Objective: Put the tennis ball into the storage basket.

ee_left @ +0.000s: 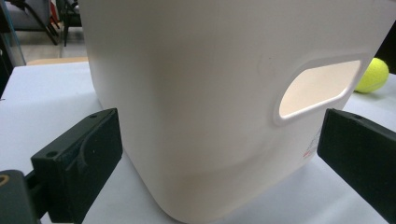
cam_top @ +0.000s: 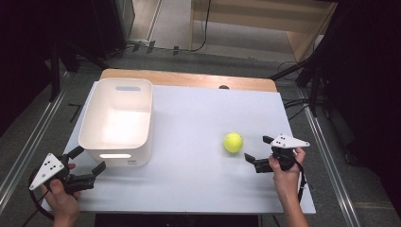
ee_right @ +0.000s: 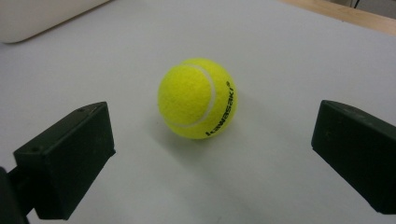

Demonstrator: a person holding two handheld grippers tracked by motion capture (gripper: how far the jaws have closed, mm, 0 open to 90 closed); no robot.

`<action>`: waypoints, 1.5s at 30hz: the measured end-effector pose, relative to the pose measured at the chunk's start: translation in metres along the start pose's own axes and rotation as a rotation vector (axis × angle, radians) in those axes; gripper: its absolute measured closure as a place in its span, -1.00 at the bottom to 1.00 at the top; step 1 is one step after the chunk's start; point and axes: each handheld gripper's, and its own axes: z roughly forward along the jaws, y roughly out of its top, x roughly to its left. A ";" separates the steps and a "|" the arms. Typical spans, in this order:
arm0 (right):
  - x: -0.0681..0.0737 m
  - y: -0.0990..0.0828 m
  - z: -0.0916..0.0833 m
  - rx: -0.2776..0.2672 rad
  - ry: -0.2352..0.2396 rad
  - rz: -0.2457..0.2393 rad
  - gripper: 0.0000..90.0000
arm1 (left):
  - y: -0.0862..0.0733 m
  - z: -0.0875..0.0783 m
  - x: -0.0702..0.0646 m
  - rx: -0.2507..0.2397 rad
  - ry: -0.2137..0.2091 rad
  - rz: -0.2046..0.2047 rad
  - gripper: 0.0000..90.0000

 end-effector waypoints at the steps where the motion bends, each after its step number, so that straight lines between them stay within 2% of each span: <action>1: 0.000 0.001 0.001 0.001 0.002 -0.001 -1.00 | 0.000 0.000 0.000 0.000 0.000 0.000 -1.00; 20: 0.005 0.025 0.024 0.075 0.051 -0.055 -1.00 | 0.000 0.000 0.000 0.002 -0.003 0.001 -1.00; 35: 0.003 0.037 0.047 0.202 0.055 -0.069 -1.00 | 0.000 0.000 0.000 0.003 -0.005 0.005 -1.00; 45: 0.002 0.039 0.060 0.282 0.068 -0.062 -1.00 | 0.000 0.000 0.000 0.004 -0.003 0.004 -1.00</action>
